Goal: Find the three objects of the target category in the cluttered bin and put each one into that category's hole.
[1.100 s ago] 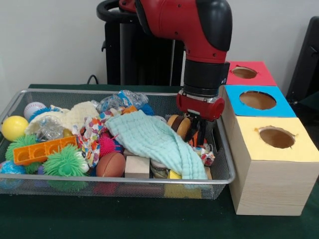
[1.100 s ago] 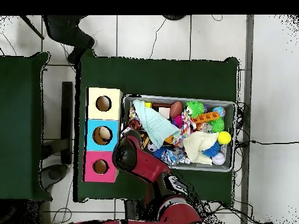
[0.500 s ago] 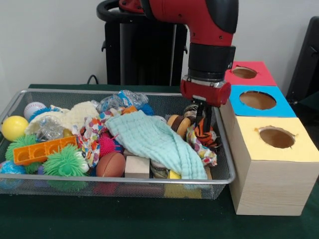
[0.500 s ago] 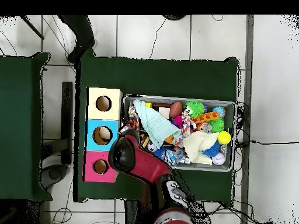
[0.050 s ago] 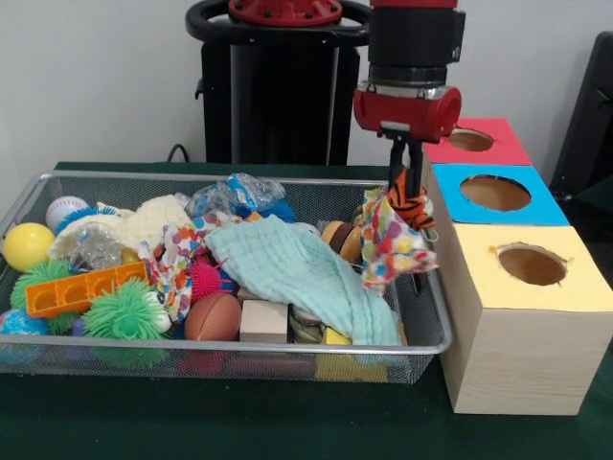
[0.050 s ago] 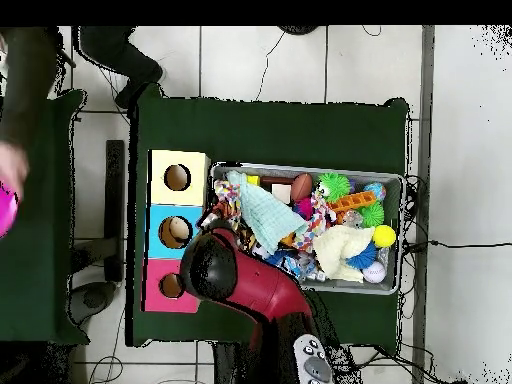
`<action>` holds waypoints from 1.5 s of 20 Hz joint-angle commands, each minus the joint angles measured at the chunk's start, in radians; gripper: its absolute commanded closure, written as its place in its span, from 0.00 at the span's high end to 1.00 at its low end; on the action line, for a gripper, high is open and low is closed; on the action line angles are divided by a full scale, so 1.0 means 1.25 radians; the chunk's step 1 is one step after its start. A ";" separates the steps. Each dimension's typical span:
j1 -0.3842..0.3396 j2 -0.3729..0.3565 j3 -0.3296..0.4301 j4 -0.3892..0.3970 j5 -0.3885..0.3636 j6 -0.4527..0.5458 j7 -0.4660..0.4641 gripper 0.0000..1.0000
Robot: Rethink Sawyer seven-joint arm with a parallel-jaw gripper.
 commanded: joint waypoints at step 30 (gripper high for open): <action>-0.082 -0.109 -0.081 0.021 -0.173 0.115 -0.011 0.00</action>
